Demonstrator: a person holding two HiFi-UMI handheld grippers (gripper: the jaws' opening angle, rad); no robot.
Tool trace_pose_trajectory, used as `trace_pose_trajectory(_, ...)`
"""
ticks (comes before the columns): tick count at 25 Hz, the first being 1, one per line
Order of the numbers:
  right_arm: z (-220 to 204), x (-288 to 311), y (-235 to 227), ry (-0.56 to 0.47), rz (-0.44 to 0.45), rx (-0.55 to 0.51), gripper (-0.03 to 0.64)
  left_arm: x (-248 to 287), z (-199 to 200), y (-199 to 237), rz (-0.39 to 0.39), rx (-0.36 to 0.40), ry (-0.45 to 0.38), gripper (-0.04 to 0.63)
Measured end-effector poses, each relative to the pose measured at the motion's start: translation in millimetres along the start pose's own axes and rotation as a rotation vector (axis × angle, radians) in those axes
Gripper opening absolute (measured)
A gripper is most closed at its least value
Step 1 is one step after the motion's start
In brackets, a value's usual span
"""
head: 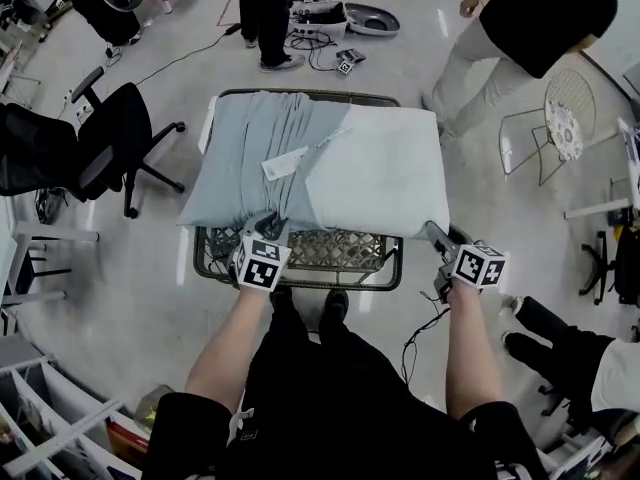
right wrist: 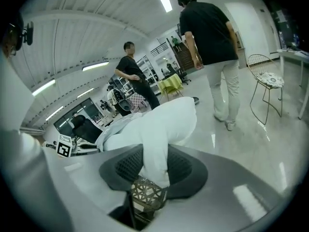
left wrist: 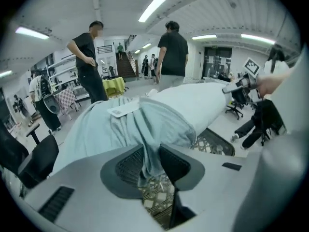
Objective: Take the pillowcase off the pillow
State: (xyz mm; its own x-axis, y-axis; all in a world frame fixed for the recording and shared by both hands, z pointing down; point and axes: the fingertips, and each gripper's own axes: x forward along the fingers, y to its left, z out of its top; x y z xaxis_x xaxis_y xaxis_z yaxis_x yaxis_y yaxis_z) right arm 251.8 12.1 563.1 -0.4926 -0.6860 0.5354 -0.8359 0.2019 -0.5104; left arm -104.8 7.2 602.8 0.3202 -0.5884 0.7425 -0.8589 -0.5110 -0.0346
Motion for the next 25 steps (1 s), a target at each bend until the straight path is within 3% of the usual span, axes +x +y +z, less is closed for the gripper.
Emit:
trace_pose_trajectory(4,-0.2,1.2,6.7,-0.011,-0.011,0.013,0.133,3.1,16.4,-38.5,-0.067,-0.049,-0.070,0.165)
trace_pose_trajectory(7,-0.5,-0.3,12.7,-0.022,-0.016,0.019,0.129,24.2,16.9,-44.1,-0.046,-0.049,-0.036,0.225)
trace_pose_trajectory(9,-2.7,-1.2,14.6,-0.027,-0.024,0.018,0.127,39.7,12.0,-35.7,-0.011,-0.042,0.004,0.224)
trace_pose_trajectory(10,-4.2,-1.6,14.0,-0.032,-0.034,0.019,0.126,44.7,8.5,-30.2,0.007,-0.017,0.027,0.197)
trace_pose_trajectory(13,-5.0,-4.9,5.6,-0.082,-0.097,0.045,0.123,41.8,-3.0,-10.0,0.050,0.060,0.077,0.014)
trace_pose_trajectory(17,-0.1,-9.1,-5.2,-0.140,-0.143,0.083,0.119,18.6,-21.4,29.2,0.039,-0.041,0.060,0.009)
trace_pose_trajectory(22,-5.4,-9.4,-4.6,-0.138,-0.124,0.112,0.118,4.6,-26.0,65.6,0.023,-0.130,0.012,0.009)
trace_pose_trajectory(25,-15.2,-8.8,-3.9,-0.101,-0.139,0.109,0.123,2.4,-24.6,62.2,-0.039,-0.183,-0.003,0.011)
